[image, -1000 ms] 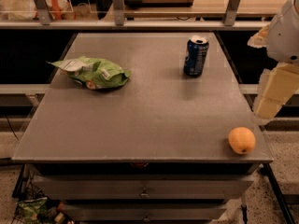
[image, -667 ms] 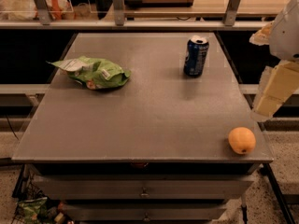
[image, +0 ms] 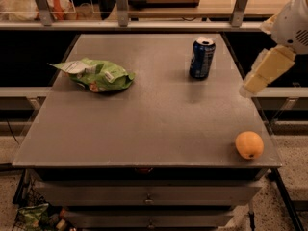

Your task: Move pepsi can near orange

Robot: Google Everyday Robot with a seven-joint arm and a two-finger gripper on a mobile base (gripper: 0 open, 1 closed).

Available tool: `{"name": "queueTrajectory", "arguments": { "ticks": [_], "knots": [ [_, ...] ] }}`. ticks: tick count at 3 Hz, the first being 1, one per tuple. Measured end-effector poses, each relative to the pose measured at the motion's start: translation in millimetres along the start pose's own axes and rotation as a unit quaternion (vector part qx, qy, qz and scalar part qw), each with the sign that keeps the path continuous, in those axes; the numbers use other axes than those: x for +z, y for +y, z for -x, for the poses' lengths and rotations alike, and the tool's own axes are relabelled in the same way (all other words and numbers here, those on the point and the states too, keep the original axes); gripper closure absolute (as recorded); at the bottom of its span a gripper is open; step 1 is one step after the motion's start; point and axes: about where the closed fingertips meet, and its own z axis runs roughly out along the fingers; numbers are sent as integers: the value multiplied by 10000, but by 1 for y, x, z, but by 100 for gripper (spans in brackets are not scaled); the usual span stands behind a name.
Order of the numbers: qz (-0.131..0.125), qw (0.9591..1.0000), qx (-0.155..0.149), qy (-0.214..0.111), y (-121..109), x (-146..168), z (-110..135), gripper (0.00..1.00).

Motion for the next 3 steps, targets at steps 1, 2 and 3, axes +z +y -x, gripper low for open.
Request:
{"name": "queueTrajectory", "arguments": {
  "ticks": [1, 2, 3],
  "knots": [
    [-53, 9977, 457, -488, -39, 20, 10, 0],
    [133, 9912, 853, -1006, -72, 43, 26, 0],
    [340, 9861, 1002, -1282, -92, 67, 46, 0]
  ]
}}
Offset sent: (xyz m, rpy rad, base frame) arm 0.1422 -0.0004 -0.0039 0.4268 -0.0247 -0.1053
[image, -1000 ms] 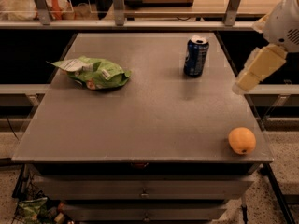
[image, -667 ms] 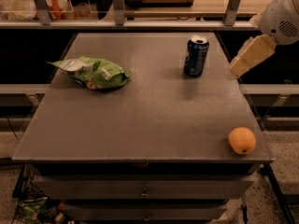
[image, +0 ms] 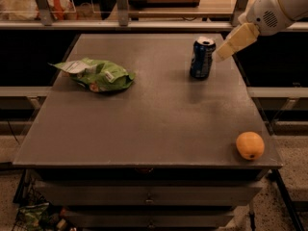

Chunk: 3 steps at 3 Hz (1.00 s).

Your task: Move pepsi can near orange

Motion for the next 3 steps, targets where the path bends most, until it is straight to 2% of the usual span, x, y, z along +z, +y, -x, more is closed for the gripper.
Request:
{"name": "queueTrajectory", "arguments": {
  "ticks": [1, 2, 3],
  "knots": [
    [147, 9998, 51, -103, -10, 26, 11, 0],
    [153, 9998, 28, -84, -19, 45, 11, 0],
    [-10, 10000, 80, 23, -42, 62, -6, 0]
  ]
}}
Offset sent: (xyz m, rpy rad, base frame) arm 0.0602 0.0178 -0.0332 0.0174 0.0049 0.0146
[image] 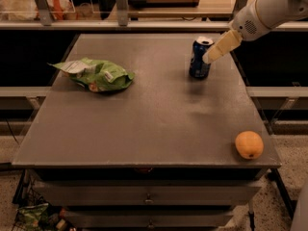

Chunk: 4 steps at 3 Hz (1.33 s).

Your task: Move pepsi can near orange

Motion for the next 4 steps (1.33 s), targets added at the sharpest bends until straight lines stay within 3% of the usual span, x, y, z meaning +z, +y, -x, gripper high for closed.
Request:
{"name": "queueTrajectory", "arguments": {
  "ticks": [2, 4],
  "knots": [
    [121, 9999, -38, 50, 7, 21, 1, 0],
    [176, 9997, -105, 109, 13, 29, 3, 41]
  ]
}}
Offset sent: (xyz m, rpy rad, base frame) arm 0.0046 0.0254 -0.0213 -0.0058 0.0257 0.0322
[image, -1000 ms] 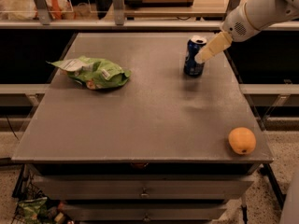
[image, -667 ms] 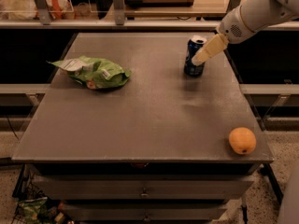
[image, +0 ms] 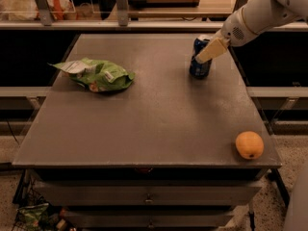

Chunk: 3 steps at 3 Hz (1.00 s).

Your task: Move pepsi can near orange

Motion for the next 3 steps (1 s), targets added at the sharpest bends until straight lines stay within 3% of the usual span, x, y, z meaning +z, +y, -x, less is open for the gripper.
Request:
{"name": "queueTrajectory", "arguments": {
  "ticks": [1, 2, 3],
  "knots": [
    [3, 10000, -13, 6, 3, -5, -2, 64],
    [9, 9999, -117, -22, 18, -29, -3, 87],
    [17, 10000, -29, 3, 42, -62, -18, 100]
  ]
}}
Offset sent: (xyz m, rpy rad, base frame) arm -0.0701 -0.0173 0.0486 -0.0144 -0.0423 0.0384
